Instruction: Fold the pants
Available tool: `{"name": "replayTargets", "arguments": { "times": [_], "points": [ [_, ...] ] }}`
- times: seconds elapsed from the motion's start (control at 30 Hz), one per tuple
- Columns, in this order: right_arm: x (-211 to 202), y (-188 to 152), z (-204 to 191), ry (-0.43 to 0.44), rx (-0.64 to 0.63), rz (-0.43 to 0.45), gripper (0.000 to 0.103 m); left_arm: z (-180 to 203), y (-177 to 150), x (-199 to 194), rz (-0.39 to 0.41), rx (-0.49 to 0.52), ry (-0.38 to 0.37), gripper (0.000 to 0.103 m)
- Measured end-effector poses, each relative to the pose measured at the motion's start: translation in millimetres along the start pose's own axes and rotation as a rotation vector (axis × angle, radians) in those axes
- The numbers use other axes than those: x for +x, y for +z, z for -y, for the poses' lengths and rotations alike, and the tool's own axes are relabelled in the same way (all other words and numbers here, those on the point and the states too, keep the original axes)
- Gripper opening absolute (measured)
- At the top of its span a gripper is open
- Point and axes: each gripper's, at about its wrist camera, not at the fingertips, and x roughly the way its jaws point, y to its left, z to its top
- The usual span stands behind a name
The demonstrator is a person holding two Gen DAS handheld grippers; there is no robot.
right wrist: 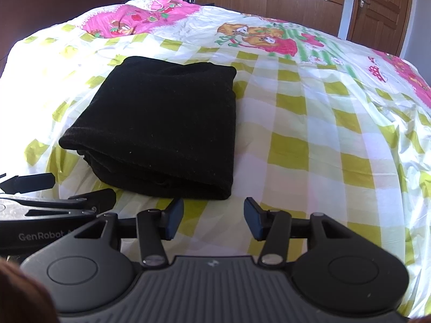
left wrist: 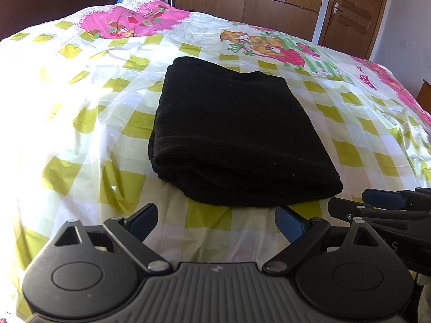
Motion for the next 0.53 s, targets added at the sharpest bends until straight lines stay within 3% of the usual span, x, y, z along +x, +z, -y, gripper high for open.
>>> {"name": "replayTargets", "arguments": {
  "times": [0.53],
  "points": [
    [0.2, 0.0, -0.1, 0.001, 0.001, 0.0, 0.051, 0.6, 0.7, 0.4, 0.007, 0.001, 0.012, 0.103]
  ]
}}
